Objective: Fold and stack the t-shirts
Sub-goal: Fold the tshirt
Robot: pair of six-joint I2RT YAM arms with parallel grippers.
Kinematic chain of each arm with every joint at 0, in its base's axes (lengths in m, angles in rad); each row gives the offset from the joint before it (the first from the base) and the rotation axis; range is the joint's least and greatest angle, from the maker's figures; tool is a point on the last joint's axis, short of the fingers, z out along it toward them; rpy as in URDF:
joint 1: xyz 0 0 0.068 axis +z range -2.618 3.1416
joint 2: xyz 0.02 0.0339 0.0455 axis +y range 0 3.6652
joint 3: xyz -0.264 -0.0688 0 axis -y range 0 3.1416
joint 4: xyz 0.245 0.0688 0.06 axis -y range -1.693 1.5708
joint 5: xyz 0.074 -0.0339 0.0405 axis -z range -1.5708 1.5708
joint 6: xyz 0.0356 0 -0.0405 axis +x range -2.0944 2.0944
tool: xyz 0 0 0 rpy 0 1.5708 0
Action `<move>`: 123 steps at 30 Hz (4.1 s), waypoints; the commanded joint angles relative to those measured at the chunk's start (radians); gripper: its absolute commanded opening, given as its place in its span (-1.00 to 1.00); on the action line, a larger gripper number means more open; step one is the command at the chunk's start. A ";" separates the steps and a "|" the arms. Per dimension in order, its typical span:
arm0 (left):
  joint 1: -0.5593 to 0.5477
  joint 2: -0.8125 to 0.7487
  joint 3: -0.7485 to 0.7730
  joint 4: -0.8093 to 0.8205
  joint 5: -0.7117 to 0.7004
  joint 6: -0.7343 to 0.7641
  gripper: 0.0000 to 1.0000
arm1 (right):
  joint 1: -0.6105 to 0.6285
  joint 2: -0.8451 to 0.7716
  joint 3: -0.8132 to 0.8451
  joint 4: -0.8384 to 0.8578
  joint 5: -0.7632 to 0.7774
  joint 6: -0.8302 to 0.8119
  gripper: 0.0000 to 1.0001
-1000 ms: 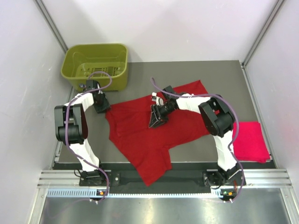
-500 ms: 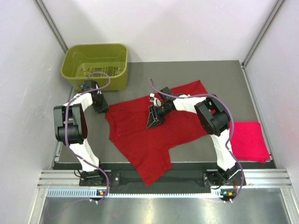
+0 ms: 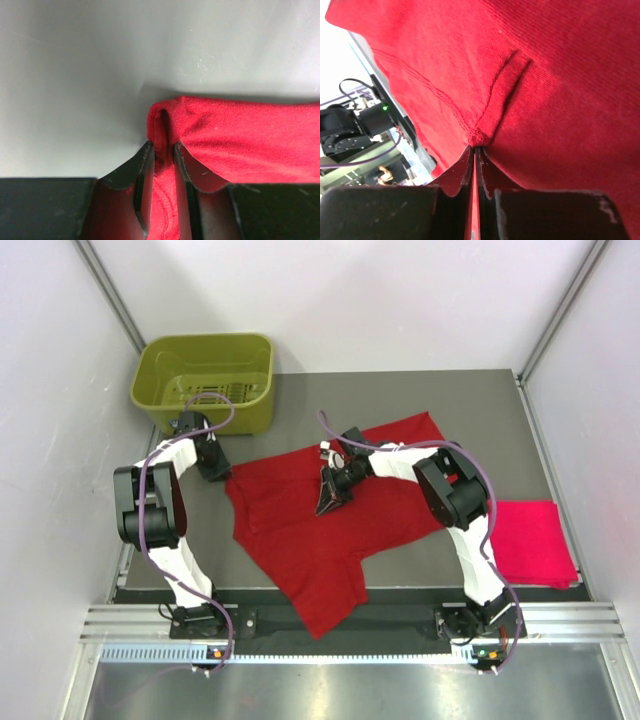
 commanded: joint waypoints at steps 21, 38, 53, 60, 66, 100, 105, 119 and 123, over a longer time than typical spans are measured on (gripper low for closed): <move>0.028 -0.018 0.060 -0.066 -0.049 -0.035 0.14 | -0.045 -0.048 0.085 -0.253 0.092 -0.257 -1.00; -0.056 -0.673 -0.478 -0.077 0.210 -0.362 0.04 | -0.060 -0.008 0.181 -0.251 0.082 -0.234 -0.85; -0.199 -0.499 -0.506 -0.045 0.155 -0.396 -0.15 | -0.056 -0.091 0.025 -0.085 0.038 -0.125 -0.56; -0.211 -0.525 -0.500 -0.091 0.054 -0.382 -0.10 | -0.051 -0.088 0.008 -0.050 0.024 -0.105 -0.56; -0.214 -0.503 -0.541 -0.048 0.055 -0.387 0.03 | -0.050 -0.076 0.013 -0.038 0.024 -0.095 -0.49; -0.223 -0.474 -0.487 -0.017 0.128 -0.397 -1.00 | -0.011 -0.027 0.028 -0.009 -0.004 -0.050 -0.54; -0.223 -0.482 -0.492 -0.019 0.152 -0.413 -1.00 | -0.011 -0.021 0.019 -0.007 0.007 -0.055 -0.52; -0.225 -0.545 -0.532 -0.066 0.235 -0.449 -1.00 | -0.018 -0.084 0.049 -0.147 0.095 -0.150 -1.00; -0.229 -0.561 -0.547 -0.072 0.247 -0.462 -1.00 | -0.024 -0.094 0.052 -0.150 0.095 -0.160 -1.00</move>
